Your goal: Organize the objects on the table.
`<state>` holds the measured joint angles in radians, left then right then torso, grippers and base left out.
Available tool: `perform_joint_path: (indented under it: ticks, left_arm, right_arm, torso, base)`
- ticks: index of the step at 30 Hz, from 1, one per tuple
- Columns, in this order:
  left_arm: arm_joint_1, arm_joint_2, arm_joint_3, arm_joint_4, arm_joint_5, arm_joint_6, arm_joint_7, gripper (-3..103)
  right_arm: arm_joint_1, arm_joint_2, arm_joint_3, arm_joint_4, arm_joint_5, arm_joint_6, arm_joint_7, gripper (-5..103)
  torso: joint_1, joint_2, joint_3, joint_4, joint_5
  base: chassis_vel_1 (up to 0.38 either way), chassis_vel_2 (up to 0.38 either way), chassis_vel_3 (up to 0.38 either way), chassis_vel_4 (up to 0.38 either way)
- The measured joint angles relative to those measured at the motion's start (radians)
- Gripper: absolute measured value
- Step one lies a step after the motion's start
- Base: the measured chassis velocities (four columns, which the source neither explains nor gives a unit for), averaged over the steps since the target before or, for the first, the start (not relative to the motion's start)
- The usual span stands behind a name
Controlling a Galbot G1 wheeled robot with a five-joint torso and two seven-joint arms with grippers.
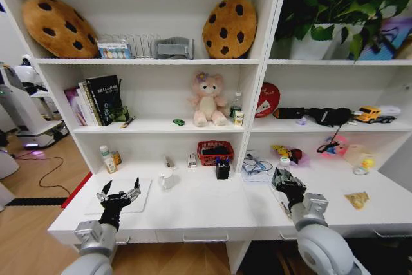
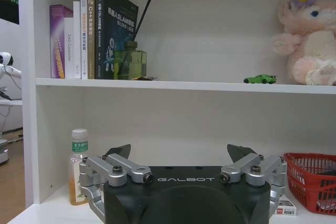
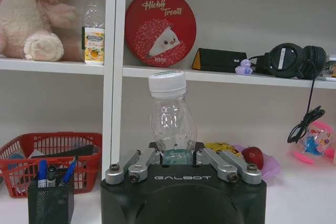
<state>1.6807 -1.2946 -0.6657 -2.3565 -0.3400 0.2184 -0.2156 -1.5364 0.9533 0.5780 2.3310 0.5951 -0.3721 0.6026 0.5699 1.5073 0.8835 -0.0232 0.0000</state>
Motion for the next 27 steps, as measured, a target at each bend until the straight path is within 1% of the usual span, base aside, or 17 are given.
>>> perform_joint_path:
  ticks: [6,8,10,13,14,16,17,20,22,23,24,25,26,27]
  left_arm:
    - [0.000,0.000,0.000,0.000,0.000,0.000,0.000,100]
    - [0.000,0.000,0.000,0.000,0.000,0.000,0.000,100]
    - [0.000,0.000,0.000,0.000,0.000,0.000,0.000,100]
    - [0.000,0.000,0.000,0.000,0.000,0.000,0.000,100]
    - [0.000,0.000,0.000,0.000,0.000,0.000,0.000,100]
    - [0.000,0.000,0.000,0.000,0.000,0.000,0.000,100]
    - [0.000,0.000,0.000,0.000,0.000,0.000,0.000,100]
    - [0.000,0.000,0.000,0.000,0.000,0.000,0.000,100]
    - [0.000,0.000,0.000,0.000,0.000,0.000,0.000,100]
    - [0.000,0.000,0.000,0.000,0.000,0.000,0.000,100]
    - [0.000,0.000,0.000,0.000,0.000,0.000,0.000,100]
    - [0.000,0.000,0.001,0.000,0.000,0.000,0.000,100]
    - [0.000,0.000,0.001,0.000,0.000,0.000,0.000,100]
    - [0.000,0.000,0.001,0.000,0.000,0.000,0.000,100]
  right_arm:
    - [-0.005,0.003,-0.001,0.006,0.000,0.004,0.003,25]
    - [-0.010,0.006,0.000,0.008,-0.001,0.006,0.006,25]
    - [-0.014,0.010,0.000,0.010,-0.007,0.009,0.009,25]
    - [-0.015,0.014,-0.004,0.010,-0.011,0.012,0.012,25]
    - [-0.015,0.015,-0.006,0.010,-0.014,0.013,0.013,25]
    - [-0.019,0.015,-0.017,0.014,-0.026,0.018,0.017,25]
    - [-0.024,0.015,-0.030,0.023,-0.032,0.021,0.024,25]
    - [-0.042,0.015,-0.051,0.045,-0.031,0.021,0.045,25]
    - [-0.094,0.018,-0.081,0.093,-0.008,0.022,0.125,25]
    - [-0.094,0.018,-0.081,0.093,-0.008,0.022,0.125,25]
    - [-0.120,0.018,-0.085,0.115,0.019,0.020,0.165,25]
    - [-0.137,0.019,-0.086,0.130,0.044,0.018,0.191,25]
    - [-0.167,0.019,-0.085,0.157,0.113,0.013,0.247,25]
    - [-0.183,0.017,-0.080,0.168,0.190,0.010,0.306,25]
  torso:
    - [0.000,0.000,0.000,0.0002,-0.0001]
    - [0.000,0.000,0.000,-0.0002,-0.0001]
    - [0.000,0.000,0.000,-0.0002,0.0003]
    - [0.000,0.000,0.000,0.0000,-0.0003]
    - [0.000,0.000,0.000,0.0001,0.0004]
    - [0.000,0.000,0.000,-0.0001,-0.0006]
    - [0.000,0.000,0.000,0.0000,0.0003]
    - [0.000,0.000,0.000,0.0001,0.0000]
    - [0.000,0.000,0.000,0.0001,0.0013]
    - [0.000,0.000,0.000,0.0001,0.0013]
    - [0.000,0.000,0.000,0.0002,0.0010]
    - [0.000,0.000,0.000,-0.0001,0.0000]
    - [0.000,0.000,0.000,-0.0005,-0.0006]
    - [0.000,0.000,0.000,-0.0010,0.0002]
  base:
    - [-0.093,-0.079,0.103,0.097]
    - [-0.164,-0.163,0.159,0.159]
    - [-0.205,-0.211,0.192,0.211]
    - [-0.234,-0.221,0.227,0.251]
    - [-0.263,-0.221,0.241,0.245]
    - [-0.273,-0.251,0.264,0.266]
    - [-0.284,-0.264,0.270,0.261]
    - [-0.278,-0.255,0.275,0.264]
    - [-0.191,-0.204,0.201,0.177]
    - [-0.191,-0.204,0.178,0.177]
    - [-0.032,-0.168,0.178,0.047]
    - [-0.032,-0.168,0.113,0.047]
    - [-0.058,-0.110,0.113,0.005]
    - [0.000,0.000,0.000,0.000]
